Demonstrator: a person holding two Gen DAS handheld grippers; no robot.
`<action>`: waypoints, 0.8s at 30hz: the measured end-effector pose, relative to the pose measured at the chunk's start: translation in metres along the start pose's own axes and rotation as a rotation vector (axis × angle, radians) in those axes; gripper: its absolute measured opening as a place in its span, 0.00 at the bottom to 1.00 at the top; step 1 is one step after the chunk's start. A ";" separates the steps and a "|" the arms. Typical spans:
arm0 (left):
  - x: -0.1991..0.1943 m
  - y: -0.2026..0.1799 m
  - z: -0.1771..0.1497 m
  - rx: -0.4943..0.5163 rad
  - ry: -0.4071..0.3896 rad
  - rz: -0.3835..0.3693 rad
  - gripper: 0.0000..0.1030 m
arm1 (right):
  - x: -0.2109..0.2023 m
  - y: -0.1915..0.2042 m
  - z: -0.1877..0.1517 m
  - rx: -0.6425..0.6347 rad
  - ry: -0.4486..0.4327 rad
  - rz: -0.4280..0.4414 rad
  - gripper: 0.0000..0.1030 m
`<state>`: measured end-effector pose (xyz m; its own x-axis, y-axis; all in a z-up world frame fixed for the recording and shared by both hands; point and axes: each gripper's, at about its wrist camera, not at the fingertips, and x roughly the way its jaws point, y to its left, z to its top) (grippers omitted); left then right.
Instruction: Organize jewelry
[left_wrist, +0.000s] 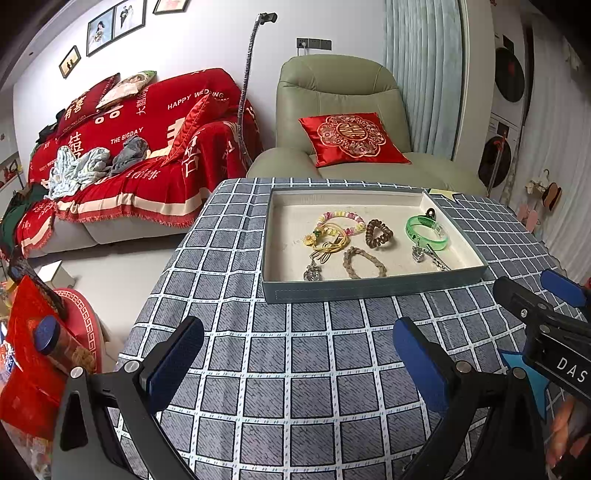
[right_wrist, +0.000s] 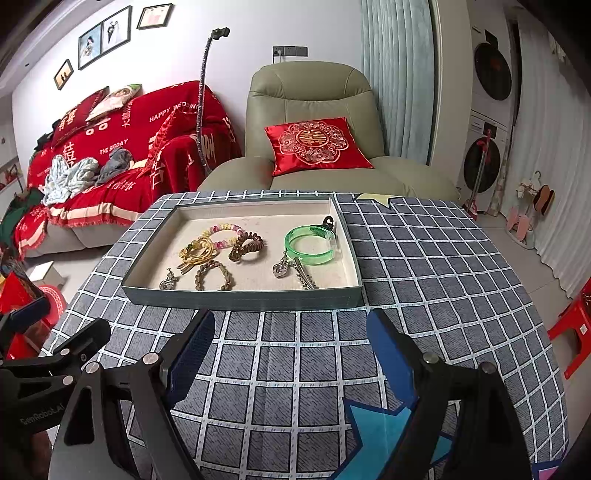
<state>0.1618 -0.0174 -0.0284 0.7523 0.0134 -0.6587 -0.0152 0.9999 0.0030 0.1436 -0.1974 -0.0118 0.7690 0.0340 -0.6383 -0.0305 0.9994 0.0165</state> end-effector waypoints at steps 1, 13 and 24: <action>0.000 0.000 0.000 0.000 0.000 0.000 1.00 | 0.000 0.000 0.000 -0.001 0.000 0.000 0.84; 0.001 0.000 -0.001 0.000 0.003 -0.002 1.00 | -0.003 0.002 0.002 0.000 -0.003 0.004 0.84; 0.000 0.000 -0.001 0.000 0.003 -0.002 1.00 | -0.003 0.004 0.004 -0.002 -0.005 0.006 0.84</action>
<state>0.1614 -0.0174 -0.0293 0.7503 0.0115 -0.6610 -0.0136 0.9999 0.0018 0.1433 -0.1930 -0.0071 0.7717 0.0400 -0.6347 -0.0366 0.9992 0.0185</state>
